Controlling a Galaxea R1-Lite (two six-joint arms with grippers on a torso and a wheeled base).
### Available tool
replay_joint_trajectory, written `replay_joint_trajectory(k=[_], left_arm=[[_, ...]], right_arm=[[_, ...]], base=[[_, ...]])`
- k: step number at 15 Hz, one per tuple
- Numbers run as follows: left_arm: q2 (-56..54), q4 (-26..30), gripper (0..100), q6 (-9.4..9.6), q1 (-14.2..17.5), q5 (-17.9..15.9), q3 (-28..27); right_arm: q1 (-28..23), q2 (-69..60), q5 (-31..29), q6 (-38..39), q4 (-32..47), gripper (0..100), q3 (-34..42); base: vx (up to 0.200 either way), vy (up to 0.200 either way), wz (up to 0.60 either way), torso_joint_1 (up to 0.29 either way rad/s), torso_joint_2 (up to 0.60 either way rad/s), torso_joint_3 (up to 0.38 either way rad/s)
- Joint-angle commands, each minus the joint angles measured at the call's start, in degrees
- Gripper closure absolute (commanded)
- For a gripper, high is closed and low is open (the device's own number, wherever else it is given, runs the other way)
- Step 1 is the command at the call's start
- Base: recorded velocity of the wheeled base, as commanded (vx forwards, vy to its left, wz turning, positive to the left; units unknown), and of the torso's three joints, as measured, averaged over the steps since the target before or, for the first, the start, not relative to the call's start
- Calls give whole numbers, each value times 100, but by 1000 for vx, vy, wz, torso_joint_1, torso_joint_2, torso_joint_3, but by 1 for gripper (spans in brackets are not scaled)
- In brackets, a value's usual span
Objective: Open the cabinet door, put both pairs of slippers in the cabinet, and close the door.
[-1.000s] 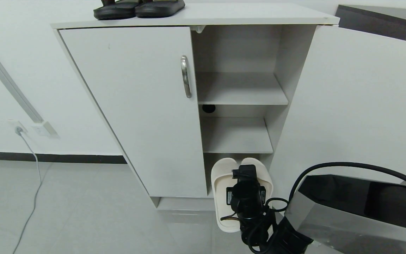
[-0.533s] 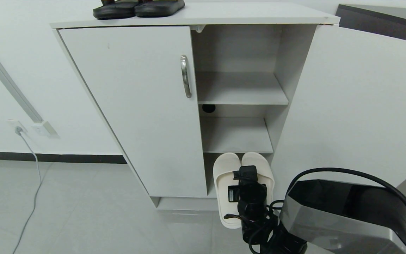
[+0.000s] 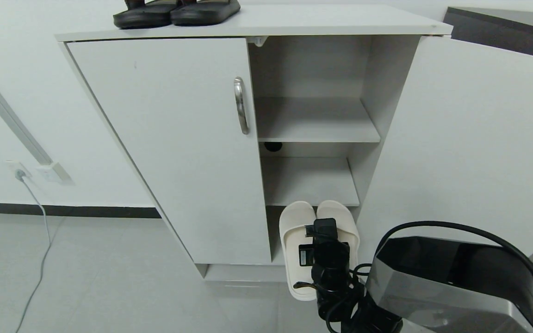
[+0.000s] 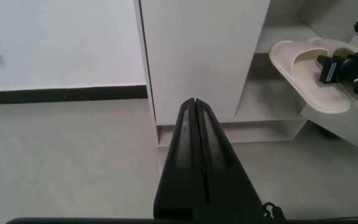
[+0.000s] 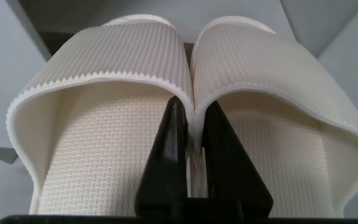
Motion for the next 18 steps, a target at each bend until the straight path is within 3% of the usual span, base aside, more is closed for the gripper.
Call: replay_joint_trajectory(k=[1, 8, 15, 18], left_arm=[[5, -1, 100, 0, 0, -2, 1], [5, -9, 100, -9, 0, 7, 1], [5, -9, 100, -35, 0, 7, 1], [5, -9, 100, -35, 0, 15, 1]], right_arm=[[-2, 0, 0, -3, 3, 100, 1], [-28, 0, 8, -3, 3, 100, -8], [-134, 88, 96, -3, 91, 100, -184], [-362, 396, 193, -3, 451, 100, -966]], base=[[200, 0, 0, 2, 2, 2], [200, 0, 0, 6, 3, 3], [0, 0, 0, 0, 0, 0], [0, 0, 0, 0, 0, 0]])
